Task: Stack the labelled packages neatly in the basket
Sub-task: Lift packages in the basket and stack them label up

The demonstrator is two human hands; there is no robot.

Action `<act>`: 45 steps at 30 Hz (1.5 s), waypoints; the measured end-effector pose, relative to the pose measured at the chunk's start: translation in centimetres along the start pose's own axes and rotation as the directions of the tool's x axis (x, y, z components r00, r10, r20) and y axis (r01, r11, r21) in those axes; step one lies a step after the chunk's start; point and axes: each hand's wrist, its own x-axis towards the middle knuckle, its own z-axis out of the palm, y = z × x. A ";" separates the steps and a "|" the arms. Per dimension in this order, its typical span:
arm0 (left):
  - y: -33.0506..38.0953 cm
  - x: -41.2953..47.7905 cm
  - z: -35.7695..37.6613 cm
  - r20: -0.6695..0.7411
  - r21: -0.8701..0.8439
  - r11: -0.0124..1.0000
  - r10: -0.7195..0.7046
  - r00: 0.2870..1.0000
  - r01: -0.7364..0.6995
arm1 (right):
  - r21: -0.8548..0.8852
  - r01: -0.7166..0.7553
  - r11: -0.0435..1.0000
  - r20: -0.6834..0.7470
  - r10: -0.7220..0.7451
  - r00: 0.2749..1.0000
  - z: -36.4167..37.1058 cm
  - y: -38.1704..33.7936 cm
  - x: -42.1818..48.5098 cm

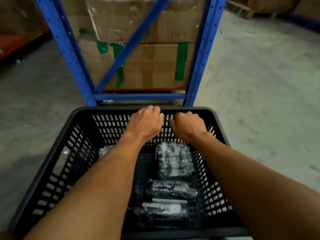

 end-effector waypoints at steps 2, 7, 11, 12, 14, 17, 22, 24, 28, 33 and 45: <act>0.2 -0.8 2.3 0.170 0.008 1.000 -0.017 0.985 0.016 | -0.055 -0.037 0.998 0.131 0.044 0.990 2.4 1.0 -0.5; 0.4 -3.4 8.6 0.583 -0.067 0.917 -0.283 0.762 0.392 | 0.000 -0.246 0.969 0.372 0.229 0.899 9.1 4.7 -1.4; 0.9 -4.7 11.8 0.770 -0.174 0.723 -0.324 0.550 0.669 | 0.082 -0.416 0.905 0.473 0.332 0.816 12.8 6.4 -0.6; 1.0 -4.9 12.3 0.784 -0.189 0.687 -0.325 0.529 0.702 | 0.113 -0.462 0.879 0.492 0.355 0.795 13.5 6.7 -0.5; 1.2 -5.0 13.1 0.799 -0.218 0.611 -0.336 0.499 0.761 | 0.200 -0.556 0.807 0.561 0.371 0.740 14.8 7.0 -0.3; 1.5 -5.2 13.3 0.823 -0.227 0.553 -0.332 0.461 0.802 | 0.290 -0.624 0.725 0.641 0.337 0.689 16.7 7.7 -0.2; 0.9 -5.0 13.1 0.846 -0.230 0.477 -0.333 0.417 0.848 | 0.355 -0.674 0.648 0.649 0.348 0.676 15.8 8.1 -0.2; 0.4 -4.9 12.1 0.864 -0.233 0.428 -0.321 0.388 0.873 | 0.393 -0.730 0.559 0.708 0.323 0.628 14.8 8.6 -0.2; -1.8 -4.4 8.2 0.888 -0.294 0.267 -0.280 0.366 0.918 | 0.420 -0.784 0.457 0.846 0.115 0.521 11.1 8.0 -0.9; -4.6 -3.5 4.0 0.831 -0.547 -0.250 -0.281 0.481 0.799 | 0.652 -0.655 0.381 0.722 -0.047 0.691 7.5 6.1 -0.1; -6.1 -4.2 0.6 0.866 -0.495 -0.463 -0.198 0.459 0.735 | 0.877 -0.354 0.326 0.417 -0.149 0.896 5.9 4.2 -1.6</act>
